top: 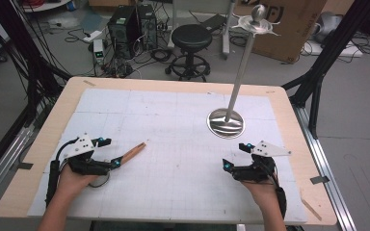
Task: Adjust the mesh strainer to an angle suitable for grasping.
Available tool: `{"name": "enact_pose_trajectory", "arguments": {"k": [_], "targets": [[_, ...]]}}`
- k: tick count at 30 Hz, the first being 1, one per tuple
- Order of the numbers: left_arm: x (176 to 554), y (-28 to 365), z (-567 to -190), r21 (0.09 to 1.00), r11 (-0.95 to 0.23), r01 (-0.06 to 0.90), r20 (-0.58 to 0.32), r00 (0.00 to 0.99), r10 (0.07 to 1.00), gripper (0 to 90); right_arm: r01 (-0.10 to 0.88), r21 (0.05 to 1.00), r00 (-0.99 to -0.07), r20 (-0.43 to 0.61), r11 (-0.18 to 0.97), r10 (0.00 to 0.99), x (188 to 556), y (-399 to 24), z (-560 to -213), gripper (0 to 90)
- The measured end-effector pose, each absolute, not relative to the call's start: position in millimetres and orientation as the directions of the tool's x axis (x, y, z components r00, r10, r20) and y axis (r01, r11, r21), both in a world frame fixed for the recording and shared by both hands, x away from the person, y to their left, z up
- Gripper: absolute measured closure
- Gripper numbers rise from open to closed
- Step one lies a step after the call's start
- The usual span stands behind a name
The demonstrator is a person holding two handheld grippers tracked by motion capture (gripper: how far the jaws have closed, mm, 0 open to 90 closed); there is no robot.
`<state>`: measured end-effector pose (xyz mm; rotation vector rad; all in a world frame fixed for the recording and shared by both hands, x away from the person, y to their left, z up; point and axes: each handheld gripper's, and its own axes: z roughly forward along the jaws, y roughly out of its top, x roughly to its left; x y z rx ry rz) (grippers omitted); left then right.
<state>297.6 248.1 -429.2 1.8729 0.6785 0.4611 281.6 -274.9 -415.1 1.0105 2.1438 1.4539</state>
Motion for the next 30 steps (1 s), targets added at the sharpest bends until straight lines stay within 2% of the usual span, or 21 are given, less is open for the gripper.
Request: {"name": "enact_pose_trajectory", "arguments": {"k": [22,30], "targets": [[297.5,243.3,-427.0,0.9,-0.339,0.275,0.014,0.758,0.652,20.4,0.379,0.894,-0.685,0.096,0.24,0.722,280.2,-270.5,-420.0,9.0],[299.6,235.8,-429.0,0.855,-0.414,0.313,0.029,0.767,0.64,30.9,0.38,0.893,-0.684,0.096,0.241,0.723,279.5,-271.8,-421.2,9.0]]}}
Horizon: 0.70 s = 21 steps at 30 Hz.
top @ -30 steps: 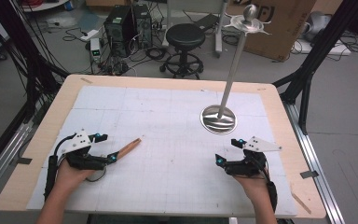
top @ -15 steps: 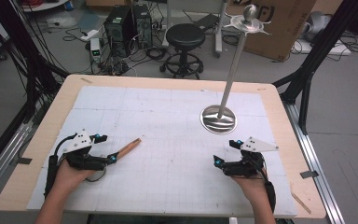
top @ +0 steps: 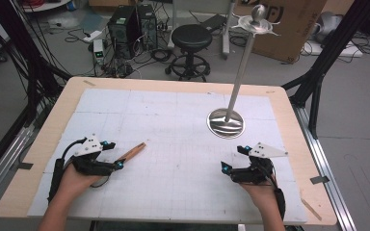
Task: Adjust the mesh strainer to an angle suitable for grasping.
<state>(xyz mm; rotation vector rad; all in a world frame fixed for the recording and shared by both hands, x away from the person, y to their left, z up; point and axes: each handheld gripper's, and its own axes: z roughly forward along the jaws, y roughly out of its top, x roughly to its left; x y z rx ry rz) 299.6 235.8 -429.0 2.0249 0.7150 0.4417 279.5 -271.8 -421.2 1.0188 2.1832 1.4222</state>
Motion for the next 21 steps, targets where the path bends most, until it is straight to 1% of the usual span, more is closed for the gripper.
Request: {"name": "enact_pose_trajectory", "arguments": {"k": [5,7,10,12,14,15,16,20,21], "targets": [[300.0,234.2,-427.4,0.81,-0.475,0.344,0.045,0.771,0.635,38.9,0.387,0.888,-0.684,0.096,0.247,0.724,279.2,-271.1,-422.2,9.0],[300.5,234.3,-427.4,0.788,-0.5,0.358,0.051,0.773,0.633,40.3,0.389,0.886,-0.682,0.094,0.251,0.725,279.2,-271.0,-422.7,9.0],[302.1,235.5,-429.8,0.759,-0.523,0.388,0.041,0.773,0.633,41.8,0.391,0.885,-0.681,0.093,0.253,0.726,279.5,-271.1,-423.5,9.0],[302.8,235.5,-431.5,0.746,-0.53,0.402,0.028,0.777,0.629,46.4,0.394,0.883,-0.679,0.094,0.253,0.728,279.8,-271.0,-424.0,8.9],[303.2,235.1,-432.5,0.736,-0.537,0.412,0.02,0.78,0.626,49.3,0.395,0.883,-0.681,0.097,0.253,0.726,279.5,-270.7,-424.0,9.0],[303.3,234.7,-433.2,0.731,-0.541,0.416,0.016,0.782,0.623,49.3,0.395,0.883,-0.681,0.097,0.253,0.726,279.5,-270.7,-424.0,9.0],[303.4,234.5,-433.8,0.723,-0.549,0.42,0.014,0.786,0.619,54.3,0.397,0.882,-0.68,0.096,0.254,0.727,279.6,-271.0,-424.1,9.0],[302.7,232.8,-435.4,0.695,-0.584,0.42,0.019,0.801,0.599,63.4,0.404,0.878,-0.678,0.1,0.256,0.728,279.8,-270.5,-425.0,9.0],[301.6,232.4,-433.6,0.684,-0.603,0.41,0.033,0.809,0.587,65.8,0.407,0.878,-0.677,0.103,0.254,0.728,279.7,-270.4,-425.1,9.0]]}}
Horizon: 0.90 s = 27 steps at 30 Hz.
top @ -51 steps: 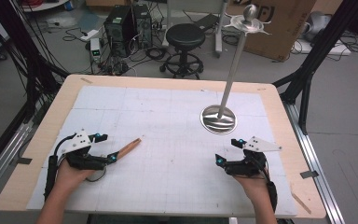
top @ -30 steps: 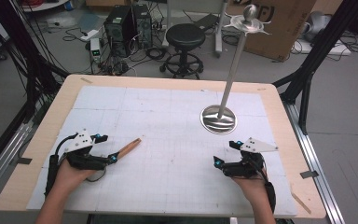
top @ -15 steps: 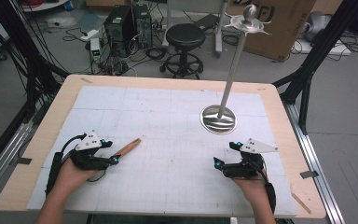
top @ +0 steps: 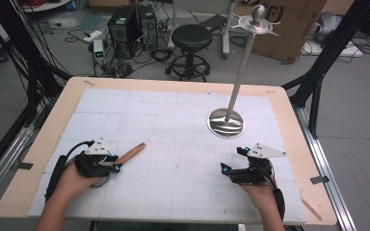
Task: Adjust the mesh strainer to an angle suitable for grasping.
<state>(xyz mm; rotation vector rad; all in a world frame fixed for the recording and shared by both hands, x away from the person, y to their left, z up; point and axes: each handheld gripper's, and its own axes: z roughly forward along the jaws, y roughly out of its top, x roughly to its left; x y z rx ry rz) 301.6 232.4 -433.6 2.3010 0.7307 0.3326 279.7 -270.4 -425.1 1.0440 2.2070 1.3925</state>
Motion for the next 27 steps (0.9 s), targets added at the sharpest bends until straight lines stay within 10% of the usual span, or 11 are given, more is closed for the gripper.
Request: {"name": "enact_pose_trajectory", "arguments": {"k": [27], "targets": [[319.5,228.3,-423.9,0.56,-0.659,0.502,-0.028,0.807,0.59,62.4,0.408,0.878,-0.668,0.1,0.25,0.737,279.8,-273.0,-422.3,9.0]]}}
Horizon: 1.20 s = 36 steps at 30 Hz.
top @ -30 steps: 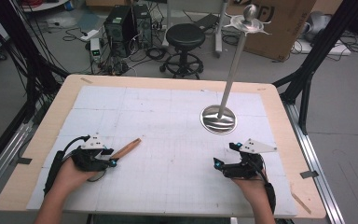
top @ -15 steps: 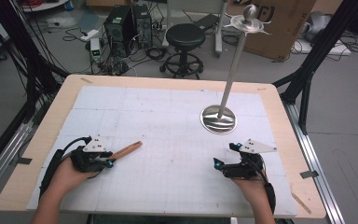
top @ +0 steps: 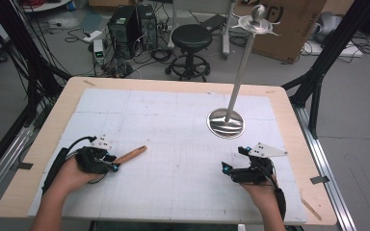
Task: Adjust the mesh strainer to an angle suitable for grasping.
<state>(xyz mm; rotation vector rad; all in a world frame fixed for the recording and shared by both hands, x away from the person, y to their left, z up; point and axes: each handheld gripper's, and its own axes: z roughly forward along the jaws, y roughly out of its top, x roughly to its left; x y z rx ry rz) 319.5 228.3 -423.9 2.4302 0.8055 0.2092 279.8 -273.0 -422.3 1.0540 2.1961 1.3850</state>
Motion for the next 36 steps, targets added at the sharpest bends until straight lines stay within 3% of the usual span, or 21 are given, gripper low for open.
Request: {"name": "enact_pose_trajectory", "arguments": {"k": [7,10,20,24,33,36], "targets": [[327.6,216.8,-417.9,0.468,-0.723,0.508,-0.013,0.822,0.57,62.8,0.413,0.873,-0.672,0.101,0.258,0.733,281.6,-269.1,-422.0,9.1],[323.9,217.3,-418.7,0.489,-0.717,0.497,-0.001,0.822,0.569,67.4,0.412,0.874,-0.673,0.101,0.258,0.733,282.1,-268.5,-422.2,9.1],[321.2,229.0,-419.8,0.589,-0.665,0.46,-0.05,0.842,0.538,70.2,0.423,0.867,-0.671,0.102,0.265,0.735,283.7,-267.9,-425.1,9.2],[319.2,228.9,-418.5,0.589,-0.667,0.456,-0.06,0.848,0.527,70.4,0.425,0.864,-0.672,0.102,0.269,0.734,283.7,-268.0,-426.9,9.2],[319.5,220.5,-420.5,0.536,-0.721,0.44,0.014,0.849,0.528,67.4,0.425,0.863,-0.675,0.102,0.272,0.731,282.5,-267.9,-427.2,9.2],[319.9,218.6,-419.6,0.524,-0.724,0.45,0.03,0.839,0.543,61.8,0.426,0.863,-0.674,0.103,0.271,0.731,282.1,-267.9,-426.8,9.2]]}}
